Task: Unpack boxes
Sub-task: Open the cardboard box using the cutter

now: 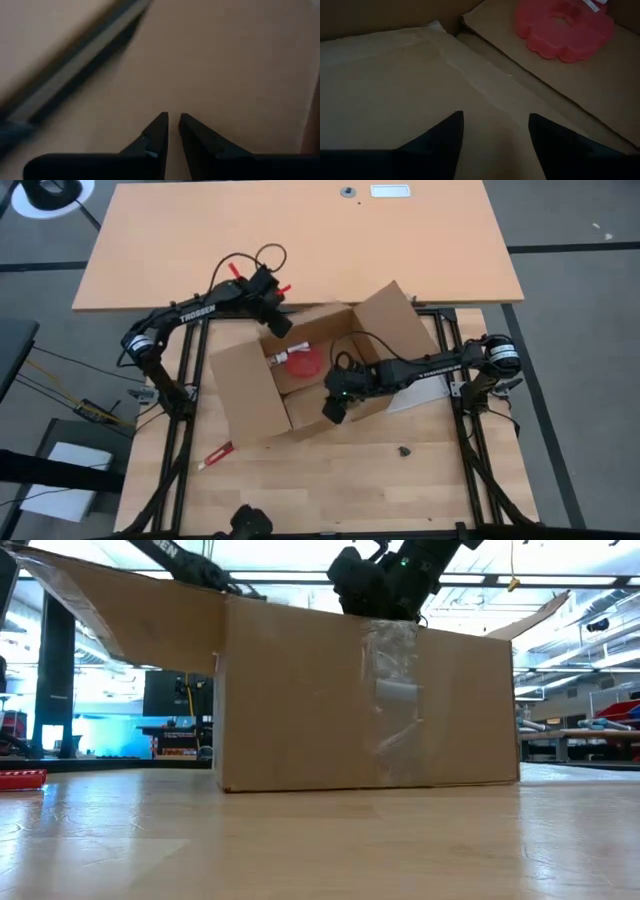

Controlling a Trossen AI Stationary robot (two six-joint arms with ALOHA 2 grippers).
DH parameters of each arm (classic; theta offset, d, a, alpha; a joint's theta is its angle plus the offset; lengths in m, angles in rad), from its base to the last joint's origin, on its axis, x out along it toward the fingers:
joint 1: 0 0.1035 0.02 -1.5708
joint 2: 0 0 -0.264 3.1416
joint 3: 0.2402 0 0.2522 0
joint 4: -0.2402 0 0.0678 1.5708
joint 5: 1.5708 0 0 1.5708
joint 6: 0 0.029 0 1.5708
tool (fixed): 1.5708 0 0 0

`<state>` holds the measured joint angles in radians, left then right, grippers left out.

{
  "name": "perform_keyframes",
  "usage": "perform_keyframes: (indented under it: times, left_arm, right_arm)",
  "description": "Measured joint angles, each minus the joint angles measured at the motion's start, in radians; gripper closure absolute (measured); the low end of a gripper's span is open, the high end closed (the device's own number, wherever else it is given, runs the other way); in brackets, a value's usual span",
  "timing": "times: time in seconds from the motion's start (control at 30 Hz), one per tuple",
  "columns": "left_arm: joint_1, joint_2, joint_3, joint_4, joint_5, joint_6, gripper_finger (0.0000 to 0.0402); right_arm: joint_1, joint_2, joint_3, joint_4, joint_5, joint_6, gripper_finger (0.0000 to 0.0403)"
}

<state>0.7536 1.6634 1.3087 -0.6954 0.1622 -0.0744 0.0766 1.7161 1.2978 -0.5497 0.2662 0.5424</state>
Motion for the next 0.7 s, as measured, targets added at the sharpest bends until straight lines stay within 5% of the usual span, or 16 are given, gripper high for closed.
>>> perform_keyframes:
  times: [0.13,0.27,0.47,0.7]
  left_arm:
    - [0.000,0.000,-0.041,0.063,0.162,-0.063,0.0337]
    - [0.002,0.000,-0.016,0.059,0.179,-0.066,0.0337]
    - [0.015,-0.061,0.193,0.010,0.126,-0.063,0.0337]
    - [-0.083,-0.131,0.478,-0.022,0.167,-0.061,0.0337]
  right_arm:
    - [-0.020,0.005,-0.004,-0.009,0.004,-0.006,0.0174]
    - [-0.036,0.004,-0.004,-0.004,0.002,-0.008,0.0174]
    - [-0.049,0.003,0.011,-0.012,-0.015,-0.041,0.0174]
    - [-0.058,-0.027,0.186,-0.165,-0.099,-0.072,0.0174]
